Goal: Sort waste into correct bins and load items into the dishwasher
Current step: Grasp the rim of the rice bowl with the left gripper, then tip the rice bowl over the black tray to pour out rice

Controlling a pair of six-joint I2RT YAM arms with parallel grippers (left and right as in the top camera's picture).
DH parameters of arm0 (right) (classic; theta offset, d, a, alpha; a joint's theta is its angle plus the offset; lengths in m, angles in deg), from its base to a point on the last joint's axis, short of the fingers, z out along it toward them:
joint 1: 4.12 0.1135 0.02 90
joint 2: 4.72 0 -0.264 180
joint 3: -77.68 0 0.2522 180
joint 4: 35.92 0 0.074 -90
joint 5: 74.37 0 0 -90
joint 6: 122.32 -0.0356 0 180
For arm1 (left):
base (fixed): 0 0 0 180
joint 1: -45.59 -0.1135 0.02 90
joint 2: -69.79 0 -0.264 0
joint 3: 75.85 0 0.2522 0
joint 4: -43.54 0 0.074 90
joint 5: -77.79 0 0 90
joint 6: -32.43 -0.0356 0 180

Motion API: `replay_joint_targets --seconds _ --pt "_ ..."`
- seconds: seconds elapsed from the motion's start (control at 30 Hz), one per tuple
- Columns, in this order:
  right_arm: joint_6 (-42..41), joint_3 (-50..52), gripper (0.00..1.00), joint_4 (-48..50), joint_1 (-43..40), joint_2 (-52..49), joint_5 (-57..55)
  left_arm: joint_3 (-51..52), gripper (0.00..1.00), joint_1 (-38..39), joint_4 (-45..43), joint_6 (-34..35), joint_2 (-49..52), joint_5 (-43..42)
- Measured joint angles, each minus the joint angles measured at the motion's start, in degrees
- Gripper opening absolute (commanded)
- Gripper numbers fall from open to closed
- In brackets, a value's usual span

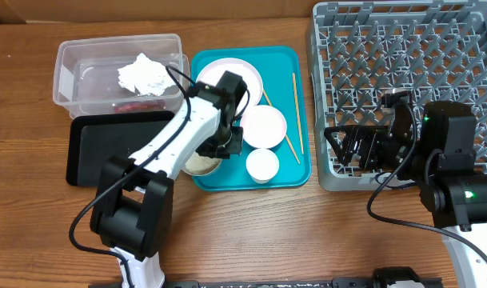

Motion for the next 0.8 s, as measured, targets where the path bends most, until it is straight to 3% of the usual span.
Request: replay_joint_targets --seconds 0.4,0.57,0.8 --pt "-0.02 0.0 1.0 0.39 0.0 0.0 0.0 -20.65 0.04 -1.9 18.14 -2.86 0.28 -1.29" --pt "-0.02 0.0 1.0 0.61 0.0 0.0 0.0 -22.32 0.04 -6.71 21.35 -6.38 0.28 -3.69" --pt "0.0 0.0 1.0 0.76 0.0 0.0 -0.02 -22.32 0.04 -17.46 23.82 -15.45 0.28 -14.16"
